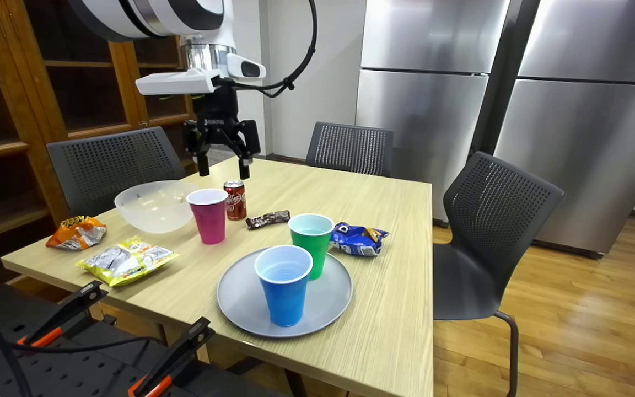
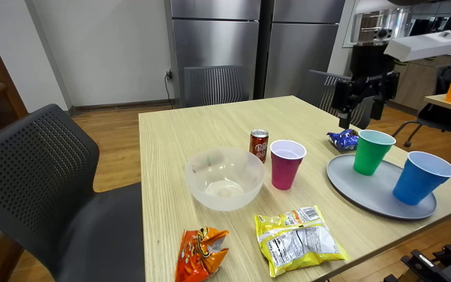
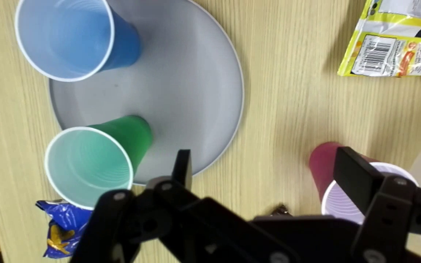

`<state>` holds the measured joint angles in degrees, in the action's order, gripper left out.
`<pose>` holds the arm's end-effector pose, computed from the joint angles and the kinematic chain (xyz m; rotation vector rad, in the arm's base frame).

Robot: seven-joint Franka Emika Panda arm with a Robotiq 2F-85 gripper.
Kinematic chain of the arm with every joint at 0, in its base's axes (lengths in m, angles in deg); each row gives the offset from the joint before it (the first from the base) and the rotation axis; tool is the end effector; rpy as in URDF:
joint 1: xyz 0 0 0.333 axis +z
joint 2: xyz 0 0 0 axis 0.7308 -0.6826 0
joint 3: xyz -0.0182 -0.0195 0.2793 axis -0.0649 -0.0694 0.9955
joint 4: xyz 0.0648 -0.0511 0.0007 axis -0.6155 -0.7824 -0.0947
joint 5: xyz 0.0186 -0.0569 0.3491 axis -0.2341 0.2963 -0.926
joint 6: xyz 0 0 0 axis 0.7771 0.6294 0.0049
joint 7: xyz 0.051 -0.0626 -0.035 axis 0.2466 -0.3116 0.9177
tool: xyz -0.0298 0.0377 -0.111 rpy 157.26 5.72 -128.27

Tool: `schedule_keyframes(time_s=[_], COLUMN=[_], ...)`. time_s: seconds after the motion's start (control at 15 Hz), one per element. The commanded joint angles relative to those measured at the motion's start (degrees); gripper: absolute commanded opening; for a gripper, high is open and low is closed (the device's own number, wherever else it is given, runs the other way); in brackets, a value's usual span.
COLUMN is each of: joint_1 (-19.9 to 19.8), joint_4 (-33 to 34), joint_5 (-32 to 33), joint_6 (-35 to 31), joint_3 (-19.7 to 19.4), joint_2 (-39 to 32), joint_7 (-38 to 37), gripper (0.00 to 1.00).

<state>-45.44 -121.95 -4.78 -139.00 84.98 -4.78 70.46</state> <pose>0.4273 0.0074 0.2589 3.0323 0.0680 -0.1362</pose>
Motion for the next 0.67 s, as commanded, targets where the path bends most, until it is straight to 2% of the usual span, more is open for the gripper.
schedule_keyframes(time_s=[0.0,0.6], joint_1=[1.92,6.36], joint_4=[0.79,3.38], joint_5=[-0.04,0.77], joint_6=[1.15,0.69], joint_3=[2.64,7.11], joint_2=[0.55,-2.50], joint_7=[-0.10,-2.37], gripper=[1.00,1.00])
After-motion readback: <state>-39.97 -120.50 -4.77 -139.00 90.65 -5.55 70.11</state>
